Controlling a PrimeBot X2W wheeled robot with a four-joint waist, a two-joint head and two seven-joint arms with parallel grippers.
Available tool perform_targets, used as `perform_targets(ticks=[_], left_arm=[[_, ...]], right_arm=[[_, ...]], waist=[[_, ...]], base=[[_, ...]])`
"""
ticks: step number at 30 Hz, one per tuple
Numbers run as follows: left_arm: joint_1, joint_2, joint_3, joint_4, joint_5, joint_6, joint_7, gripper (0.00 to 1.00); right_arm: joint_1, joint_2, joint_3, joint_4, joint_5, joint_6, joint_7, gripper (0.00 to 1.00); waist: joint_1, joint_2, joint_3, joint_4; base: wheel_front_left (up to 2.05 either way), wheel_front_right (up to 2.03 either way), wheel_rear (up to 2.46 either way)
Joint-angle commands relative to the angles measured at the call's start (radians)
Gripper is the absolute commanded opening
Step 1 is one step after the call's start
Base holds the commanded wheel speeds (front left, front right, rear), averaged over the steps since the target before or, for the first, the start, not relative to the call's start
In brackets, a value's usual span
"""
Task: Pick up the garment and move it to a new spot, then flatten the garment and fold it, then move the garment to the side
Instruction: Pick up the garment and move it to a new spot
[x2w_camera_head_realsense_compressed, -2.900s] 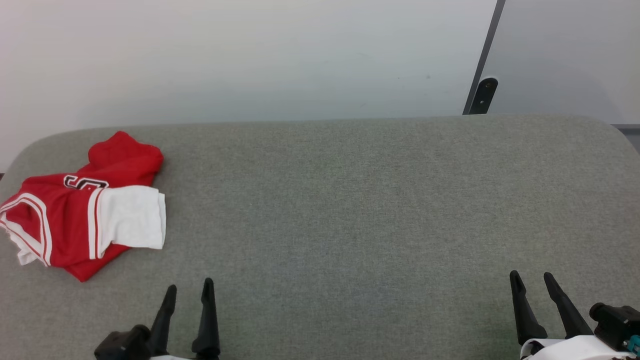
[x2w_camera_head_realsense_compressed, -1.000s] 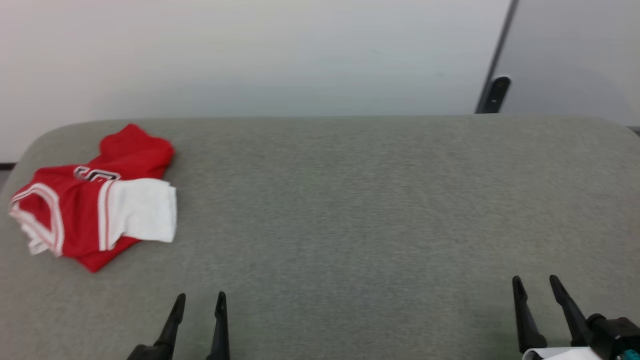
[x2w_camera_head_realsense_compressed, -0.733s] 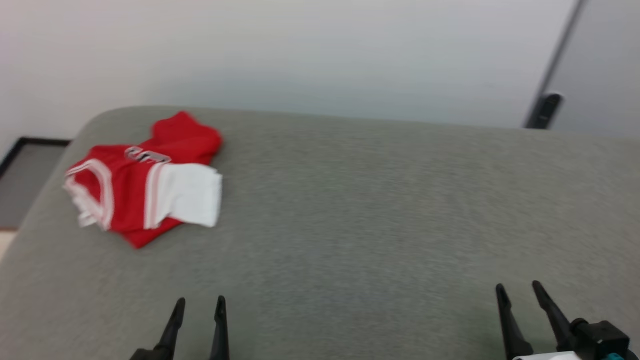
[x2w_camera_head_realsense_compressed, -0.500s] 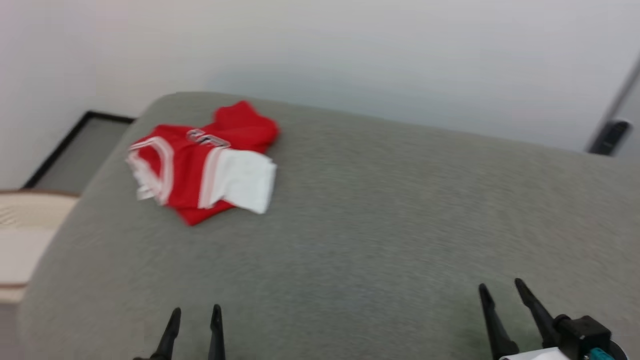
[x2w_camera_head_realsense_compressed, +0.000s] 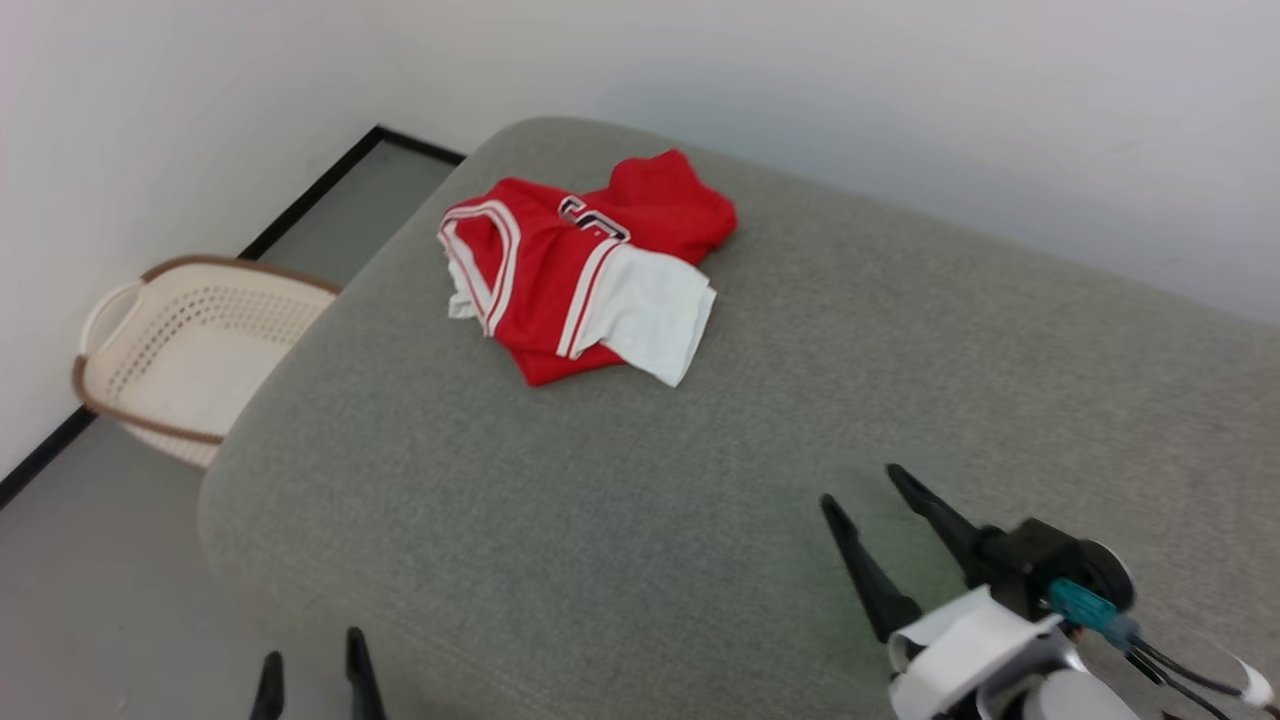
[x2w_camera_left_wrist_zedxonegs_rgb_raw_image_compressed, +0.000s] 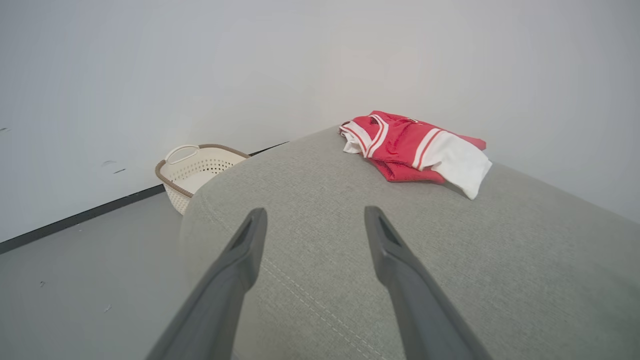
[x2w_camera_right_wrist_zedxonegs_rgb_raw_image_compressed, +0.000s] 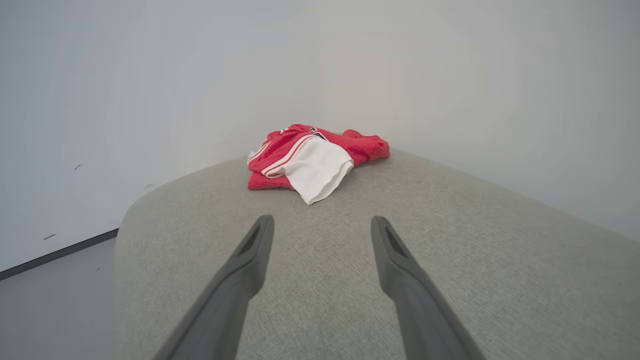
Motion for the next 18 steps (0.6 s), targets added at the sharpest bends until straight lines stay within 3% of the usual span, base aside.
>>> perform_targets(ticks=[1,4,11,15,18], left_arm=[[0.02,0.0,0.0,-0.025,-0.014,0.025,0.0,1.0],[0.032,0.0,-0.019,-0.046,-0.016,0.042,0.0,1.0],[0.026,0.001,-0.035,-0.044,-0.003,0.038,0.0,1.0],[-0.038,0.001,-0.039,-0.03,-0.003,-0.008,0.0,1.0],[-0.134,0.001,-0.032,0.002,0.021,-0.069,0.0,1.0]], right_arm=[[-0.039,-0.007,0.039,0.019,0.023,0.0,-0.006,1.0],[-0.069,-0.019,0.071,0.047,0.046,0.0,-0.019,1.0],[-0.08,-0.035,0.086,0.08,0.079,0.0,-0.041,1.0],[-0.033,-0.035,0.041,0.087,0.075,0.0,-0.054,1.0],[0.009,-0.025,-0.013,0.072,0.059,0.0,-0.059,1.0]], waist=[[-0.0001,-0.0001,0.042,0.036],[-0.0001,-0.0001,0.042,0.035],[-0.0001,-0.0001,0.036,0.03],[-0.0001,-0.0001,0.025,0.017],[-0.0001,-0.0001,0.02,0.004]], base=[[-0.09,-0.09,-0.09],[-0.12,-0.12,-0.12],[-0.02,-0.02,-0.02],[0.0,0.0,0.0],[0.0,0.0,0.0]])
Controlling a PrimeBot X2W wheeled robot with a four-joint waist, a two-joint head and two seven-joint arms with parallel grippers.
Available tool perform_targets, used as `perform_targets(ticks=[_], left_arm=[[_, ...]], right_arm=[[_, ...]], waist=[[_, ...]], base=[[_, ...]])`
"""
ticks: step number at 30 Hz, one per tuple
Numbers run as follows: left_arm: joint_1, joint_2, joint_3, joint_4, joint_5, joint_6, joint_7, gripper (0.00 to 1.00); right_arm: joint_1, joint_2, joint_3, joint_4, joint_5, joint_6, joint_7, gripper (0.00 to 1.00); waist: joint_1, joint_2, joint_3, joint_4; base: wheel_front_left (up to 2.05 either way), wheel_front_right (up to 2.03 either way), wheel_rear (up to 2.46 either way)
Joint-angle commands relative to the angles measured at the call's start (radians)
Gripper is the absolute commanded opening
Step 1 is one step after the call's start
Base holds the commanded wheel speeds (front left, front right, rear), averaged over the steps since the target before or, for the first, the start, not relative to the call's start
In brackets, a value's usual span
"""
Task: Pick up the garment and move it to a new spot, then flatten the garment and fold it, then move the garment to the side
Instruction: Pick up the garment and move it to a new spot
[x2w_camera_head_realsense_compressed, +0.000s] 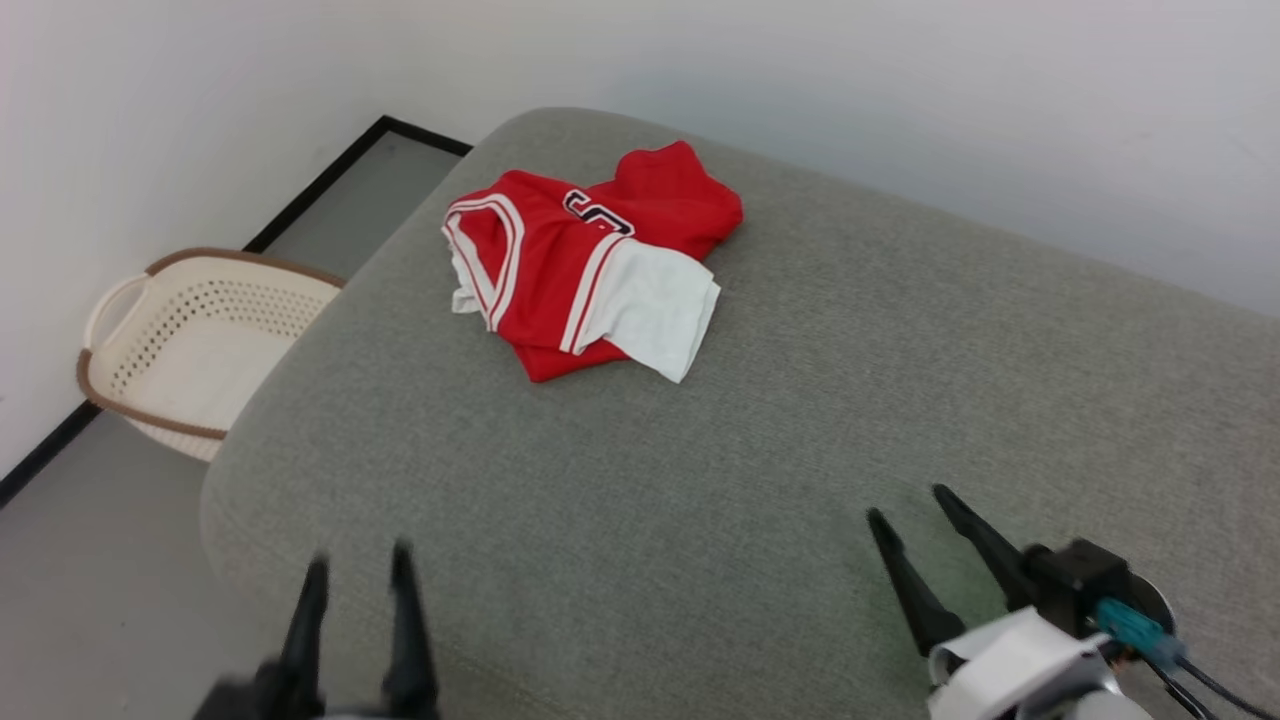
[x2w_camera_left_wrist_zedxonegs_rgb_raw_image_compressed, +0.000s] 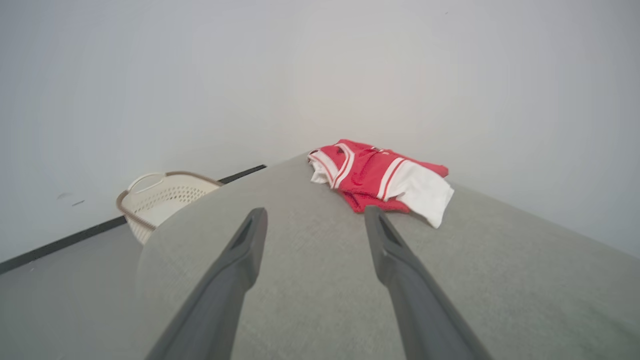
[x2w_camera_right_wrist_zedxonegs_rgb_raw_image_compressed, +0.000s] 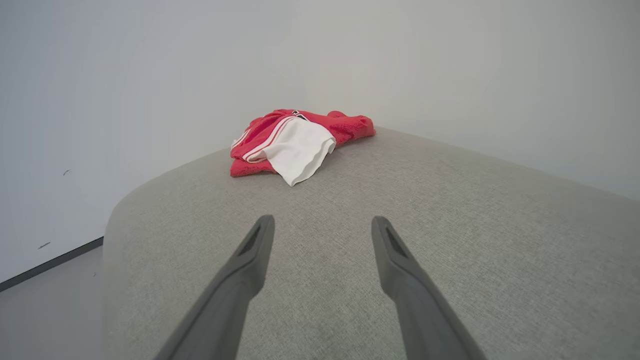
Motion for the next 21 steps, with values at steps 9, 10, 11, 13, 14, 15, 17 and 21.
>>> perform_targets(ticks=[9,10,11,13,14,15,17,21], left_arm=[[-0.436,0.076,0.105,0.142,0.064,-0.145,0.0,1.0],[-0.488,0.093,0.127,0.154,0.066,-0.151,0.0,1.0],[-0.545,0.109,0.145,0.171,0.06,-0.16,0.0,1.0],[-0.646,0.16,0.179,0.221,0.054,-0.174,0.0,1.0],[-0.699,0.181,0.194,0.246,0.049,-0.178,0.0,1.0],[-0.749,0.205,0.205,0.287,0.037,-0.187,0.0,1.0],[-0.847,0.267,0.222,0.377,0.028,-0.195,0.0,1.0],[-1.02,0.378,0.207,0.603,-0.008,-0.207,0.042,1.0]], right_arm=[[0.092,0.046,-0.111,-0.099,-0.071,-0.001,-0.008,1.0],[0.086,0.05,-0.113,-0.113,-0.078,-0.001,-0.007,1.0],[0.081,0.05,-0.119,-0.125,-0.085,-0.001,-0.007,1.0],[0.066,0.049,-0.128,-0.143,-0.095,-0.001,-0.007,1.0],[0.059,0.05,-0.132,-0.152,-0.097,-0.001,-0.007,1.0],[0.052,0.051,-0.135,-0.159,-0.1,-0.001,-0.007,1.0],[0.035,0.055,-0.142,-0.17,-0.103,-0.001,-0.007,1.0],[0.004,0.07,-0.142,-0.182,-0.102,-0.001,-0.009,1.0]], waist=[[0.0,0.0,0.08,-0.181],[0.0,0.0,0.103,-0.213],[0.0,0.0,0.122,-0.24],[0.0,0.0,0.164,-0.295],[0.0,0.0,0.183,-0.32],[0.0,0.0,0.204,-0.345],[0.0,0.0,0.242,-0.394],[0.0,0.0,0.296,-0.472]], base=[[0.0,0.0,0.0],[0.0,0.0,0.0],[0.0,0.0,0.0],[0.0,0.0,0.0],[0.0,0.0,0.0],[0.0,0.0,0.0],[0.0,0.0,0.0],[0.0,0.0,0.0]])
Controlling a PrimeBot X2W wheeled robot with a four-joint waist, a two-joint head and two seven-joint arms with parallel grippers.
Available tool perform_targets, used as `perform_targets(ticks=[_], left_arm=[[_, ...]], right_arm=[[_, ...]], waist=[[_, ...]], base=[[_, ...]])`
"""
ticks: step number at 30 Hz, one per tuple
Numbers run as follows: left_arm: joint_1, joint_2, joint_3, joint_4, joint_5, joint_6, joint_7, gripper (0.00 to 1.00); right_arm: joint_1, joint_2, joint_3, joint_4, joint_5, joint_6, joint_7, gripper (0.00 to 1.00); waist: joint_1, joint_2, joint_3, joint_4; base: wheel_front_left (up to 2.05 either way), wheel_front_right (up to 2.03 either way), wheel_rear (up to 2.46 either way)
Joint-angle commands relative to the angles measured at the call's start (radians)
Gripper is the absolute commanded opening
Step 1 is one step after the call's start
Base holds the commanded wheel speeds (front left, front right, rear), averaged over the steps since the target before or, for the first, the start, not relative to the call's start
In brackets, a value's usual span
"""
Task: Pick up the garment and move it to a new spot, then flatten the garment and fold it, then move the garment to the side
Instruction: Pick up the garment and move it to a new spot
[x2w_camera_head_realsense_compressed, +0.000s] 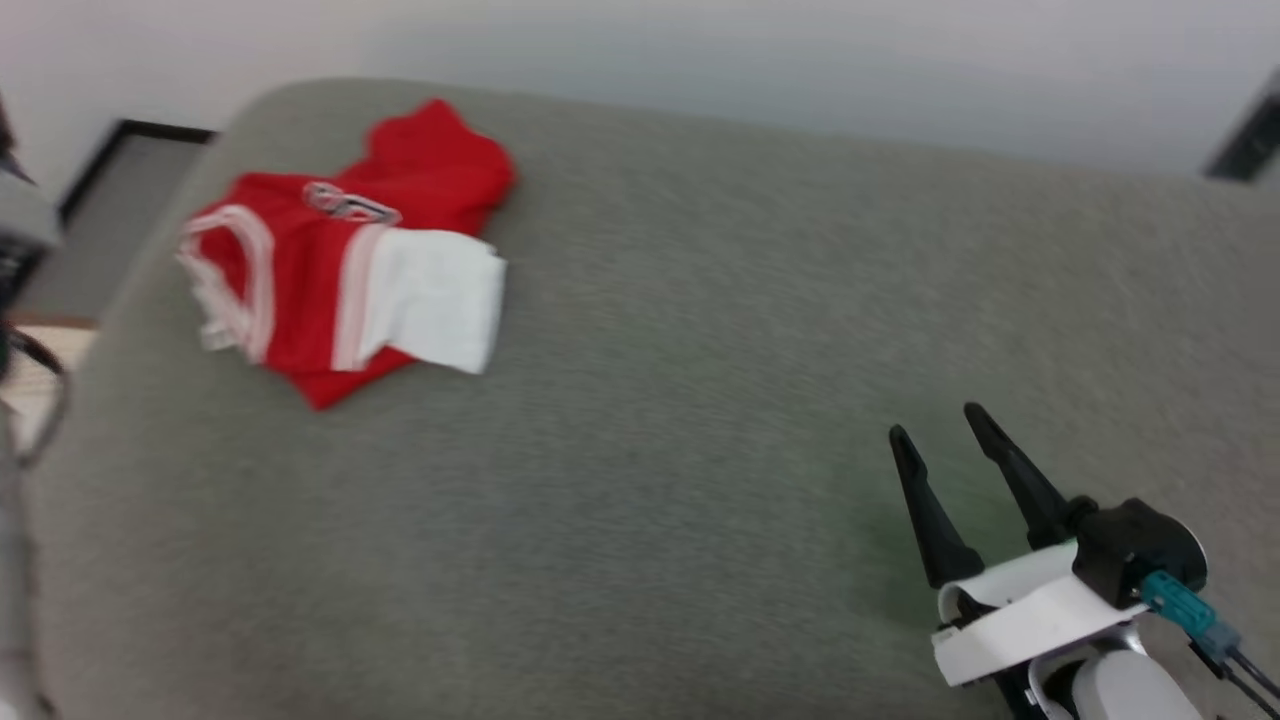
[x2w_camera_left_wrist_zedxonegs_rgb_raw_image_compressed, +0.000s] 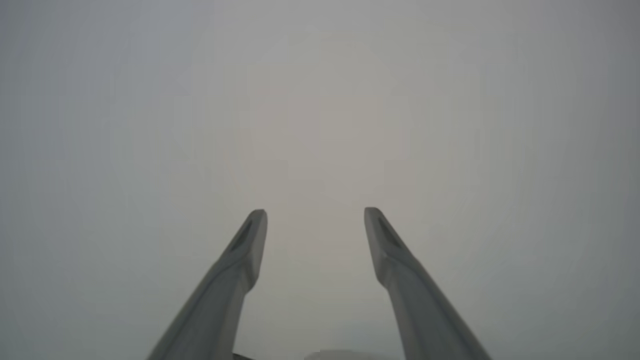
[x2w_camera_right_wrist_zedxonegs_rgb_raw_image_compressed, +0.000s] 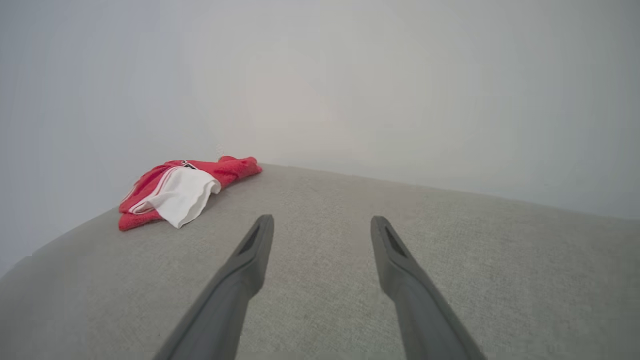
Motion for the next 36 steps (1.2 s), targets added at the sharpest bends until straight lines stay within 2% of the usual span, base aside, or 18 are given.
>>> perform_targets(ticks=[1,3,7,11,13,16,21,24,32,33,34,35,36], left_arm=[[-0.025,0.012,-0.007,0.025,-0.004,-0.005,0.011,1.0],[-0.091,0.066,-0.031,0.139,-0.018,-0.008,0.046,1.0],[-0.174,0.126,-0.128,0.32,-0.069,-0.007,0.184,1.0],[-0.228,0.165,-0.197,0.438,-0.149,-0.005,0.35,1.0],[-0.231,0.164,-0.226,0.485,-0.172,-0.005,0.426,1.0],[-0.245,0.186,-0.241,0.56,-0.197,-0.005,0.527,1.0],[-0.252,0.179,-0.24,0.662,-0.231,0.001,0.683,1.0],[-0.241,0.152,-0.237,0.687,-0.251,-0.003,0.746,1.0],[-0.212,0.1,-0.252,0.712,-0.258,0.004,0.751,1.0],[-0.21,0.095,-0.254,0.711,-0.258,0.003,0.74,0.78],[-0.208,0.092,-0.256,0.708,-0.259,0.001,0.727,0.25],[-0.206,0.091,-0.254,0.709,-0.264,-0.001,0.715,0.0],[-0.203,0.089,-0.253,0.709,-0.268,-0.002,0.704,0.0]], right_arm=[[-0.023,0.005,0.0,-0.005,-0.003,-0.001,-0.004,1.0],[-0.032,0.015,0.009,-0.004,-0.003,-0.001,-0.004,1.0],[-0.047,0.026,0.022,-0.014,-0.005,-0.001,-0.005,1.0],[-0.045,0.033,0.029,-0.027,-0.013,-0.001,-0.005,1.0],[-0.045,0.039,0.035,-0.033,-0.019,-0.001,-0.005,1.0],[-0.05,0.041,0.042,-0.044,-0.024,-0.001,-0.005,1.0],[-0.054,0.034,0.055,-0.061,-0.033,-0.001,-0.005,1.0],[-0.053,0.028,0.057,-0.069,-0.035,-0.001,-0.005,1.0],[-0.058,0.02,0.051,-0.101,-0.047,-0.001,-0.005,1.0],[-0.058,0.02,0.049,-0.103,-0.05,-0.001,-0.005,1.0],[-0.056,0.021,0.048,-0.105,-0.052,-0.001,-0.005,1.0],[-0.054,0.023,0.047,-0.107,-0.054,-0.001,-0.005,1.0],[-0.05,0.026,0.045,-0.109,-0.055,-0.001,-0.005,1.0]], waist=[[0.0,-0.0001,0.206,-0.22],[0.0,-0.0001,0.223,-0.25],[0.0,-0.0001,0.241,-0.29],[0.0,-0.0001,0.25,-0.306],[0.0,-0.0001,0.252,-0.309],[0.0,-0.0001,0.257,-0.312],[0.0,-0.0001,0.274,-0.317],[0.0,-0.0001,0.283,-0.32],[0.0,-0.0001,0.316,-0.327],[0.0,-0.0001,0.317,-0.327],[0.0,-0.0001,0.317,-0.327],[0.0,-0.0001,0.315,-0.327],[0.0,-0.0001,0.312,-0.326]], base=[[0.0,0.0,0.0],[0.0,0.0,0.0],[0.0,0.0,0.0],[0.0,0.0,0.0],[0.0,0.0,0.0],[0.0,0.0,0.0],[0.0,0.0,0.0],[0.0,0.0,0.0],[0.0,0.0,0.0],[0.0,0.0,0.0],[0.0,0.0,0.0],[0.0,0.0,0.0],[0.0,0.0,0.0]])
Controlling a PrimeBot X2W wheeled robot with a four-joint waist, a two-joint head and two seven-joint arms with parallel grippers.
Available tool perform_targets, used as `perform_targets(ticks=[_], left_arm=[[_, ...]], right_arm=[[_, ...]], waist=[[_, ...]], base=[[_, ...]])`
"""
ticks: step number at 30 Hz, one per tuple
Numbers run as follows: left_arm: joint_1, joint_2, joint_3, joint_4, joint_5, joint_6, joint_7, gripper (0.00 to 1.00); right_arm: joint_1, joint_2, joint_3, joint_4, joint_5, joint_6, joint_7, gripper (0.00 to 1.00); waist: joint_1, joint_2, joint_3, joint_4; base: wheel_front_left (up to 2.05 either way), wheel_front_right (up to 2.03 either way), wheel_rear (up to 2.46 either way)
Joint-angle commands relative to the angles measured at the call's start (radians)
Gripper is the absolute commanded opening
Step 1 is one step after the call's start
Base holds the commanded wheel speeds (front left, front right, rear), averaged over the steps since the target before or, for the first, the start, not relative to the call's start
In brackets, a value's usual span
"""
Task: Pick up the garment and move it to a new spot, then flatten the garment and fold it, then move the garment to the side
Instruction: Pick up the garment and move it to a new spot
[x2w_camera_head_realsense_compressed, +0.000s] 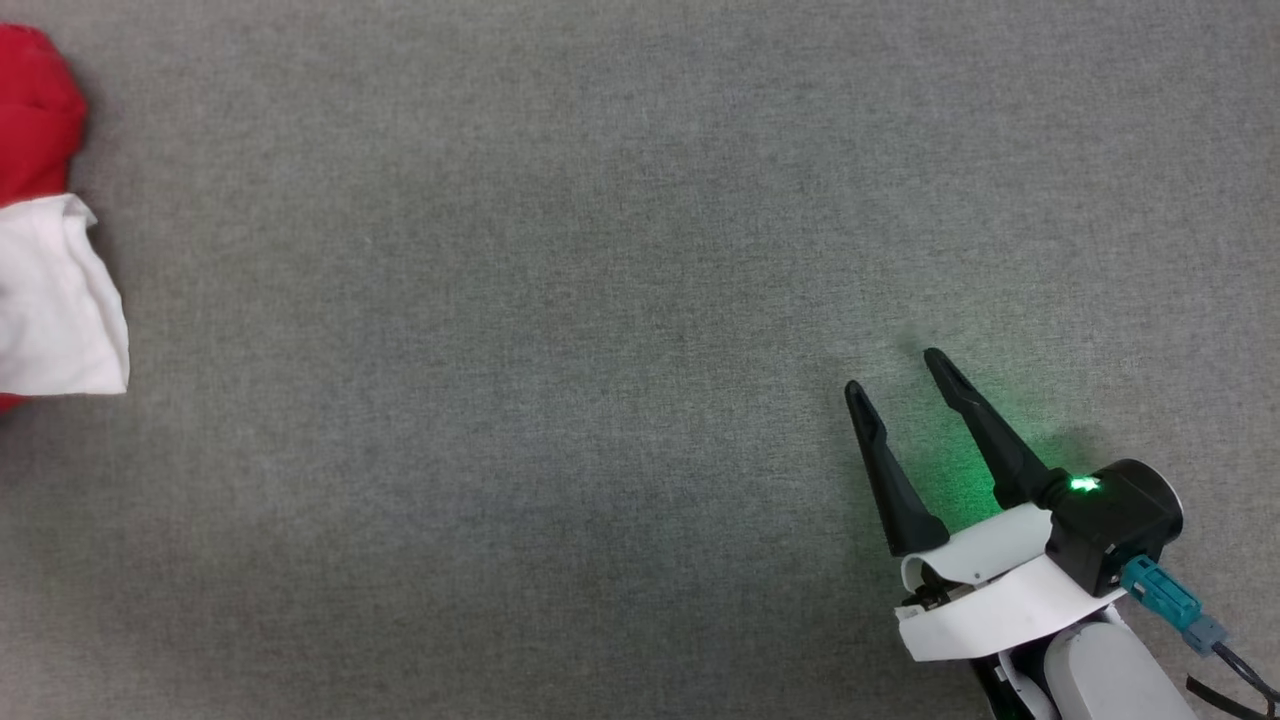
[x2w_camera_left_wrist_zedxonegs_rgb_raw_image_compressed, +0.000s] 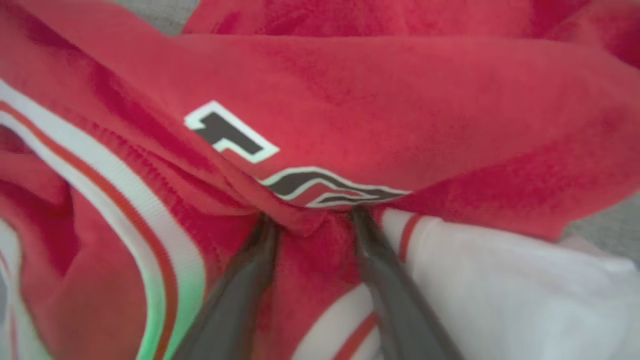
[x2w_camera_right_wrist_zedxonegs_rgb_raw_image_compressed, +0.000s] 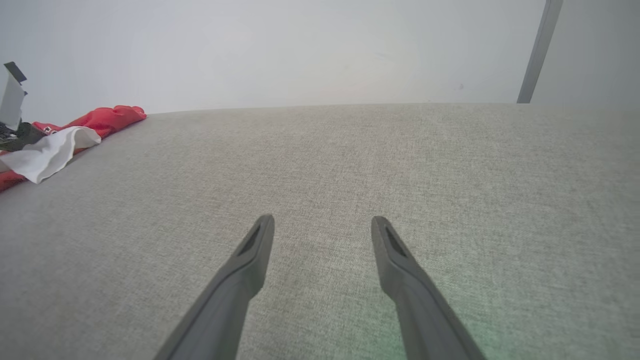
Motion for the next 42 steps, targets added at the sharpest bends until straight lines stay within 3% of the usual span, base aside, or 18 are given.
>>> perform_targets(ticks=[1,7,11,18,23,31,35,42], left_arm=[[0.066,-0.085,-0.011,0.033,-0.012,-0.014,0.008,0.0],[0.028,-0.089,-0.012,-0.012,-0.028,-0.022,-0.09,0.0],[0.015,-0.1,-0.055,-0.116,-0.059,-0.017,-0.16,0.0],[0.025,-0.172,-0.178,-0.32,-0.178,-0.018,-0.125,0.0],[0.033,-0.273,-0.265,-0.453,-0.274,-0.018,-0.049,0.0],[0.073,-0.374,-0.43,-0.575,-0.305,-0.017,0.059,0.0],[0.098,-0.391,-0.493,-0.58,-0.298,-0.017,0.093,0.0],[0.105,-0.361,-0.558,-0.486,-0.247,-0.017,0.106,0.0]], right_arm=[[0.002,0.004,-0.003,-0.004,-0.007,-0.001,-0.005,1.0],[0.013,0.015,-0.001,0.008,-0.005,-0.001,-0.005,1.0],[0.02,0.034,0.004,0.024,0.008,-0.001,-0.005,1.0],[0.032,0.067,-0.009,0.039,0.032,-0.001,-0.005,1.0],[0.043,0.081,-0.026,0.036,0.042,-0.001,-0.005,1.0],[0.03,0.093,-0.043,0.015,0.058,-0.001,-0.005,1.0],[0.019,0.096,-0.059,0.008,0.069,-0.001,-0.005,1.0],[0.006,0.097,-0.056,-0.005,0.124,-0.001,-0.005,1.0]], waist=[[0.0,0.0,-0.007,0.002],[0.0,0.0,-0.054,0.012],[0.0,0.0,-0.113,0.015],[0.0,0.0,-0.179,0.001],[0.0,0.0,-0.197,-0.027],[0.0,0.0,-0.173,-0.094],[0.0,0.0,-0.148,-0.144],[0.0,0.0,-0.113,-0.212]], base=[[0.0,0.0,0.0],[0.0,0.0,0.0],[0.0,0.0,0.0],[0.0,0.0,0.0],[0.0,0.0,0.0],[0.0,0.0,0.0],[0.0,0.0,0.0],[0.0,0.0,0.0]])
